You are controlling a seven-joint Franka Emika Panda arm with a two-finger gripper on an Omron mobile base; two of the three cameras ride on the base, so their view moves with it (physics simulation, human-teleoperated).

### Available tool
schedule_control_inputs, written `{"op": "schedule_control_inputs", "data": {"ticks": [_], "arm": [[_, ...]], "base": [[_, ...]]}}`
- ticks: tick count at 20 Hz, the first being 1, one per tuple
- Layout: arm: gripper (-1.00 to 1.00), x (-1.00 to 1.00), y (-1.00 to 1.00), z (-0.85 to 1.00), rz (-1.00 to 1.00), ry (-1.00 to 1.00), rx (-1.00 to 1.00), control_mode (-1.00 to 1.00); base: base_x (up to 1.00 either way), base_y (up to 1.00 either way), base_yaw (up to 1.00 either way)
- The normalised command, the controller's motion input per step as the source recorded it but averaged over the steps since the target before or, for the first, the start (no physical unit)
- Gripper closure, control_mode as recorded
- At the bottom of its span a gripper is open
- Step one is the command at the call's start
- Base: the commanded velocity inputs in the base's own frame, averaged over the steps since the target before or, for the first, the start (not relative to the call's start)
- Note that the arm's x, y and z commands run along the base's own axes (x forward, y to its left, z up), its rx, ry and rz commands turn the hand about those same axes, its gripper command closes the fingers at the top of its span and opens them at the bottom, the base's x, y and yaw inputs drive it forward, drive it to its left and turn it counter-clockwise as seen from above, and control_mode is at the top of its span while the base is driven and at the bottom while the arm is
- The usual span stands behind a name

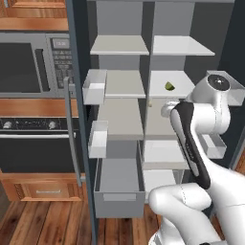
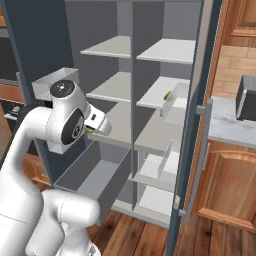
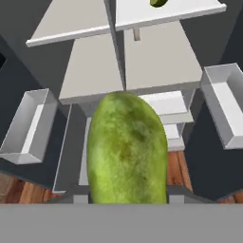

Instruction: Take the mango and lemon wedge from the fridge shelf and place them in the freezer drawer to begin freezing them.

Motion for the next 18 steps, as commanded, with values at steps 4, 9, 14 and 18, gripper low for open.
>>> {"op": "schedule_control_inputs", "data": {"ticks": [4,9,14,18], "arm": [[1.0,0.5,0.0,-1.0,0.37,0.39,-0.09,-1.0],[1.0,0.78,0.22,-1.0,0.35,0.38,-0.1,-1.0],[1.0,0.71,0.13,-0.97,0.31,0.24,-0.03,-1.0],[1.0,0.48,0.0,-0.94,0.34,0.1,0.0,-1.0]], "base": [[0.0,0.0,0.0],[0.0,0.0,0.0],[0.0,0.0,0.0],[0.0,0.0,0.0]]}}
